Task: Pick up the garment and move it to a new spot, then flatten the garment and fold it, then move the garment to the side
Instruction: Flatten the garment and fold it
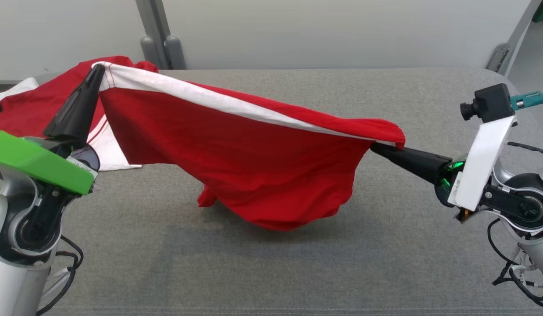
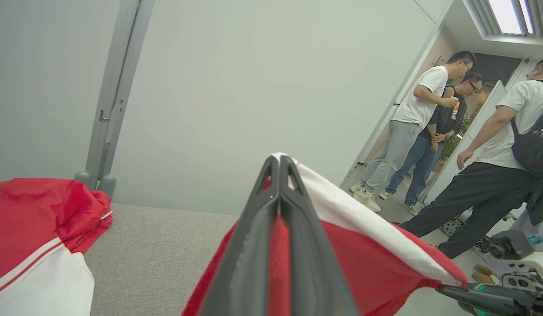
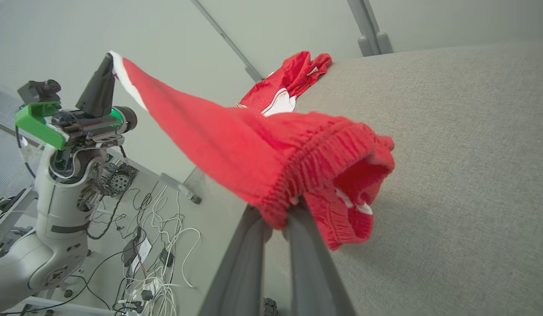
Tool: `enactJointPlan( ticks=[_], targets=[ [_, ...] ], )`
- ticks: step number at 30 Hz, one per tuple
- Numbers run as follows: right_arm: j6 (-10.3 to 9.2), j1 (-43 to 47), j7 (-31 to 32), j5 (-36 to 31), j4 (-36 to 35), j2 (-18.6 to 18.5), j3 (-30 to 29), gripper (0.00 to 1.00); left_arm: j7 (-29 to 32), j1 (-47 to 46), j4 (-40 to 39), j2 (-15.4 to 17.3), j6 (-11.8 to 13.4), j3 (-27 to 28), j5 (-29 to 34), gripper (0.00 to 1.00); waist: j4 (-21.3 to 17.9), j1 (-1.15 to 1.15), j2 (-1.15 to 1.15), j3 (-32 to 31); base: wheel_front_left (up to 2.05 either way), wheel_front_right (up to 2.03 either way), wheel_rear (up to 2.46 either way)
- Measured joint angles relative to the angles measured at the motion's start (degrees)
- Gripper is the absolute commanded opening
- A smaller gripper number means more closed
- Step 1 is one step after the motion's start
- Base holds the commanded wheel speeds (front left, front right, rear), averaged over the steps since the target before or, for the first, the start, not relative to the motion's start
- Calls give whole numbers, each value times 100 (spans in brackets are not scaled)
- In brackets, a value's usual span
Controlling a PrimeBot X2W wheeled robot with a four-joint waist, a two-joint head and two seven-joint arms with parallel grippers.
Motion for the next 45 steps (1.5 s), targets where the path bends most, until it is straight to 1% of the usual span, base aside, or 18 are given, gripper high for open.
enactJointPlan(
  ticks=[2,7,10,14,20,21,22,26,29,33,35,38,40,43,45],
  targets=[
    [0,15,237,156,-158,-78,43,0,12,52,-86,42,53,35,-40,0,-48,0,0,5,0,0,0],
    [-24,21,724,746,-639,-125,73,0,102,193,-287,126,112,104,-111,0,-163,0,0,15,0,0,0],
    [-200,95,939,1252,-888,-125,-8,0,194,280,-407,127,151,81,-160,0,-215,0,0,20,0,0,0],
    [-586,316,1205,1849,-1012,-143,-120,0,220,352,-494,140,208,81,-205,0,-241,0,0,25,0,0,0],
    [-1355,761,1288,2867,-1027,-26,-523,0,288,506,-615,152,305,125,-349,0,-254,0,0,30,0,0,0],
    [-1440,828,1288,2988,-1043,7,-578,0,294,525,-622,156,308,138,-349,0,-252,0,0,35,0,0,0],
    [-1473,886,1287,3094,-1061,30,-633,0,309,541,-627,164,310,149,-349,0,-250,0,0,40,0,0,0],
    [-1471,956,1267,3304,-1214,49,-833,0,309,573,-648,196,369,211,-350,0,-232,0,0,58,0,0,0],
    [-1432,954,1062,3319,-1336,99,-1083,0,308,578,-676,225,400,240,-348,0,-222,0,0,69,0,0,0],
    [-1419,851,639,3089,-1340,105,-1480,0,312,580,-680,352,408,235,-272,0,-214,0,0,92,0,0,0],
    [-1419,705,499,2978,-1294,109,-1581,0,366,568,-664,391,408,198,-236,0,-209,0,0,107,0,0,0],
    [-1421,449,391,2805,-1233,111,-1597,0,370,470,-580,408,409,151,-32,0,-198,0,0,131,0,0,0],
    [-1421,341,392,2751,-1272,81,-1556,0,408,310,-582,405,436,134,-26,0,-183,0,0,155,0,0,0],
    [-1421,282,469,2664,-1430,16,-1360,0,401,182,-621,360,444,123,-27,0,-148,0,0,191,0,0,0],
    [-1421,283,532,2654,-1658,16,-1273,0,371,199,-693,342,449,115,-27,0,-132,0,0,195,0,0,0]
  ],
)
